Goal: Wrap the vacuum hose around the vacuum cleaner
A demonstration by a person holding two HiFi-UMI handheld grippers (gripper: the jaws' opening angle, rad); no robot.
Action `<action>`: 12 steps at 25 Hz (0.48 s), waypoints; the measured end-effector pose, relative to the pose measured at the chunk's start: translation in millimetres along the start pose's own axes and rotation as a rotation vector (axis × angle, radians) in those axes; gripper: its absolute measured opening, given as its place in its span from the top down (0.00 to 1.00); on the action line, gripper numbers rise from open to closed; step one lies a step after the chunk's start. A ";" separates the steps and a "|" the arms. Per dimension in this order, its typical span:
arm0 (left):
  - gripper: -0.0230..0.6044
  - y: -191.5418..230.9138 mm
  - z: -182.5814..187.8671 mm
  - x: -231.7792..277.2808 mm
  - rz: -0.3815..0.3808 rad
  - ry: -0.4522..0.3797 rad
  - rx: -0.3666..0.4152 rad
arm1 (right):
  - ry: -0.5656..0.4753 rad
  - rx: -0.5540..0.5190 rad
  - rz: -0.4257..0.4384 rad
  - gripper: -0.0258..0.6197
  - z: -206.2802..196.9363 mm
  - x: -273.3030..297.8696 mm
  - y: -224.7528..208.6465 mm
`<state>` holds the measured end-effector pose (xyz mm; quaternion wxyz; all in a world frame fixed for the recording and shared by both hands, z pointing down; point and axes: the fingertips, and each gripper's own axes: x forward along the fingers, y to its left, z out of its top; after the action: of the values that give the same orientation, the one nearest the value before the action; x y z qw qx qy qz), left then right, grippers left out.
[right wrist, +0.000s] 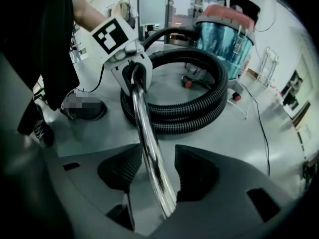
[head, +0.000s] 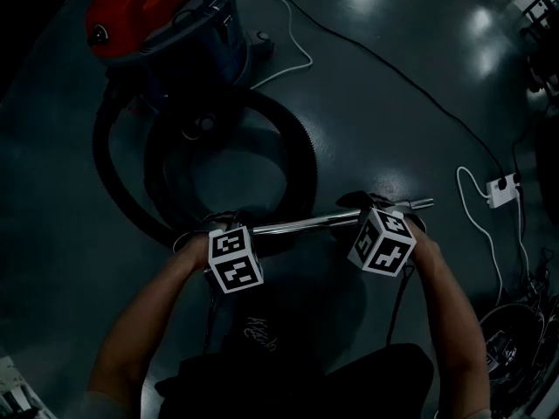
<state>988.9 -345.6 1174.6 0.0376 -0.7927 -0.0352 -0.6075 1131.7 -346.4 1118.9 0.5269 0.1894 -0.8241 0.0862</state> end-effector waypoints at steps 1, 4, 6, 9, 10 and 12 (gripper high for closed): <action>0.67 -0.4 -0.4 1.7 -0.010 0.001 -0.008 | -0.028 0.029 -0.011 0.66 0.2 -4.7 -0.2; 0.67 -3.0 0.3 4.9 -0.063 0.007 -0.043 | -0.096 0.092 -0.024 0.66 -0.3 -13.9 4.3; 0.67 -5.2 1.1 8.3 -0.092 0.020 -0.054 | -0.123 0.116 -0.030 0.66 -0.6 -18.1 8.5; 0.67 -9.8 3.3 12.5 -0.125 0.027 -0.077 | -0.153 0.134 -0.034 0.66 0.1 -25.5 15.4; 0.67 -11.2 4.0 13.0 -0.135 0.030 -0.090 | -0.165 0.137 -0.039 0.66 0.8 -28.2 17.3; 0.67 -12.0 4.7 13.0 -0.141 0.036 -0.109 | -0.192 0.142 -0.063 0.66 3.0 -33.3 19.6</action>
<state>995.6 -333.1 1186.1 -0.0479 -0.7780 -0.0570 -0.6238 1133.7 -322.1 1088.8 0.4335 0.2593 -0.8561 0.1092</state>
